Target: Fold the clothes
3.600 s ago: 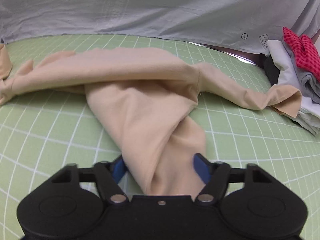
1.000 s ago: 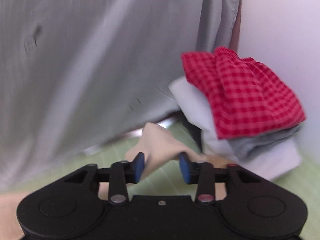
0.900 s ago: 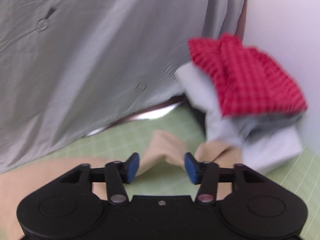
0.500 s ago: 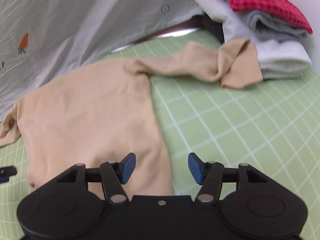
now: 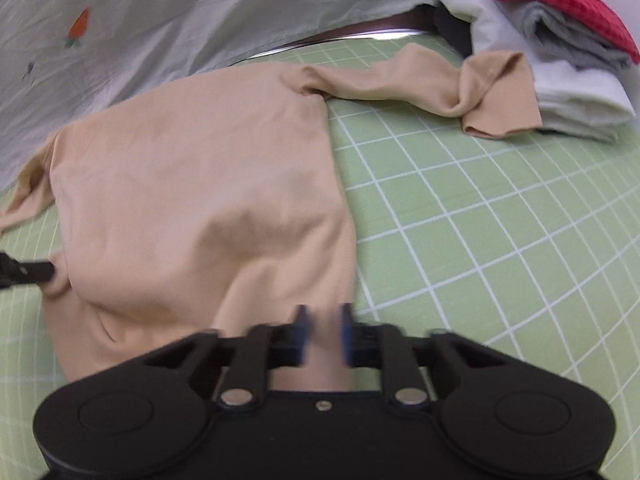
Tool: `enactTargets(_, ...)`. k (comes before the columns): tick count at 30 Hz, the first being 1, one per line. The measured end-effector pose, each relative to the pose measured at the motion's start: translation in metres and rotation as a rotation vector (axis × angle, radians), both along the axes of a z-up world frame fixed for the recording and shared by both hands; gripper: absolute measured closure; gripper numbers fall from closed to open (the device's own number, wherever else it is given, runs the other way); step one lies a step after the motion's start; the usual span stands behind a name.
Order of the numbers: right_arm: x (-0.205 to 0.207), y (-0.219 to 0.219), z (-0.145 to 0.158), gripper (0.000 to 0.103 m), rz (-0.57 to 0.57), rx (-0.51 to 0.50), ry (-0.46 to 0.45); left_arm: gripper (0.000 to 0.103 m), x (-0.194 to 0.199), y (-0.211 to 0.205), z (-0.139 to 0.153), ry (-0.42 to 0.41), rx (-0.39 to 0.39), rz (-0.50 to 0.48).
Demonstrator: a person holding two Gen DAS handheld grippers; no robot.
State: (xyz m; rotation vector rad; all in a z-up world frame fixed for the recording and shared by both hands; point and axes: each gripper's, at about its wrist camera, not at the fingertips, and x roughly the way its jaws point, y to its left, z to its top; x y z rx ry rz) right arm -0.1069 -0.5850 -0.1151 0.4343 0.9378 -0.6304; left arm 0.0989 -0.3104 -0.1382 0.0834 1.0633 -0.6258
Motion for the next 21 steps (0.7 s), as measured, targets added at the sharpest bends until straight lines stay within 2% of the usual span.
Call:
enactTargets(1,-0.003,0.003,0.000,0.102,0.019,-0.015,-0.005,0.098,-0.004,0.013,0.009,-0.015,0.006,0.030)
enactTargets(3,-0.010,0.010,0.002,0.102,0.035,-0.022,-0.010,0.098,-0.011,0.044,0.030,-0.026,0.015,0.112)
enactTargets(5,-0.018,0.020,0.003,0.102,0.060,-0.013,-0.020,0.098,-0.030,0.085,0.036,0.006,0.016,0.206)
enactTargets(7,-0.025,0.032,0.004,0.102,0.098,0.002,-0.036,0.098,-0.053,0.123,0.032,0.070,0.012,0.307)
enactTargets(10,-0.030,0.062,0.006,0.102,0.195,-0.036,-0.006,0.103,-0.087,0.165,0.021,0.120,0.084,0.420)
enactTargets(13,-0.037,0.080,0.007,0.102,0.231,-0.055,0.015,0.100,-0.102,0.196,0.018,0.154,0.036,0.510)
enactTargets(15,-0.043,0.086,0.009,0.100,0.235,-0.046,0.011,0.073,-0.101,0.193,0.021,0.119,0.026,0.486)
enactTargets(17,-0.047,0.092,0.009,0.073,0.225,-0.039,0.004,0.062,-0.097,0.182,0.025,0.076,0.035,0.437)
enactTargets(21,-0.054,0.096,0.008,0.064,0.192,-0.017,-0.005,0.035,-0.083,0.156,0.026,0.008,0.048,0.350)
